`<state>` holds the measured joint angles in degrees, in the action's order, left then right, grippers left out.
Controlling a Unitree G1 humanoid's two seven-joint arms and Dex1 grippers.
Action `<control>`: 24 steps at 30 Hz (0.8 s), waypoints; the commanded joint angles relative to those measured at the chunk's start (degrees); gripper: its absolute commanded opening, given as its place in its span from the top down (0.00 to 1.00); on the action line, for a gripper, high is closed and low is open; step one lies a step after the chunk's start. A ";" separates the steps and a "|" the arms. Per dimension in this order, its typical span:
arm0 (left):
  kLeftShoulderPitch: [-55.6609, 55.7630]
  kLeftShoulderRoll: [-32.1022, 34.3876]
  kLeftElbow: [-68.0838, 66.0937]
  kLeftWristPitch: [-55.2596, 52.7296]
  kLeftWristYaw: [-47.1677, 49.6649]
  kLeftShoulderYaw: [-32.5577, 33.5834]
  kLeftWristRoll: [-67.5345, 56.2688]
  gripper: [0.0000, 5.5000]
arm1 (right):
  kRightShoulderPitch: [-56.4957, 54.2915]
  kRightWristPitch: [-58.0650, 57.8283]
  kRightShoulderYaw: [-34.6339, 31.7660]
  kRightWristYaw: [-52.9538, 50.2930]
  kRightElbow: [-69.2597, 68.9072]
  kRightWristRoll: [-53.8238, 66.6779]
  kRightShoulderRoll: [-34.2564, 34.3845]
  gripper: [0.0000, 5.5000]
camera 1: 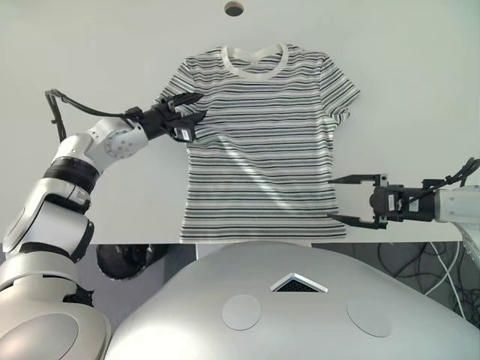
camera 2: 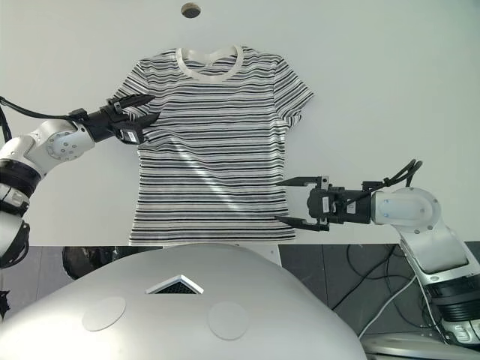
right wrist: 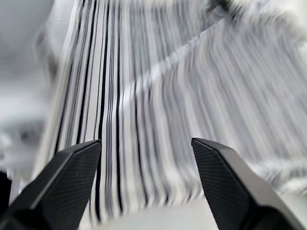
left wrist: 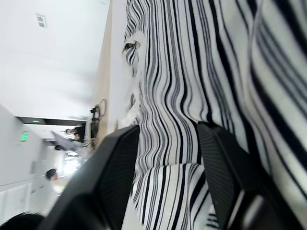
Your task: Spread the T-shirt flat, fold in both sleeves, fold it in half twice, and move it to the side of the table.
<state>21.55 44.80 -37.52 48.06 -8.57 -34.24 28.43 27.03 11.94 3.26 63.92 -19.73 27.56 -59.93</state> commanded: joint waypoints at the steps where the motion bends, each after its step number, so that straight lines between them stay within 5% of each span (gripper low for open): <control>1: -7.09 3.20 13.23 -4.23 -8.68 4.45 -8.88 0.59 | -4.71 -5.61 -8.42 1.88 -1.29 14.79 2.36 0.36; 6: -10.65 1.60 25.01 -12.64 -9.34 14.74 -16.04 0.59 | -9.79 -11.19 -10.47 -3.63 -0.69 14.53 6.92 0.36; 11: -9.29 -4.77 29.05 -27.47 -9.02 30.03 -36.88 0.59 | -12.72 -12.06 -12.40 -12.46 2.00 9.55 13.68 0.36; 17: -19.56 0.62 29.22 -38.90 -22.40 30.78 -37.65 0.59 | -12.98 -11.36 -13.06 -19.07 1.81 3.14 19.66 0.36; 24: -25.62 -0.14 33.29 -77.64 -31.83 38.98 -59.52 0.59 | -12.10 -10.35 -15.69 -20.23 4.94 0.27 21.92 0.36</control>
<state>-4.01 44.61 -4.17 -20.63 -40.76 0.76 -26.62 13.97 1.12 -10.97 43.60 -15.02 28.68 -38.42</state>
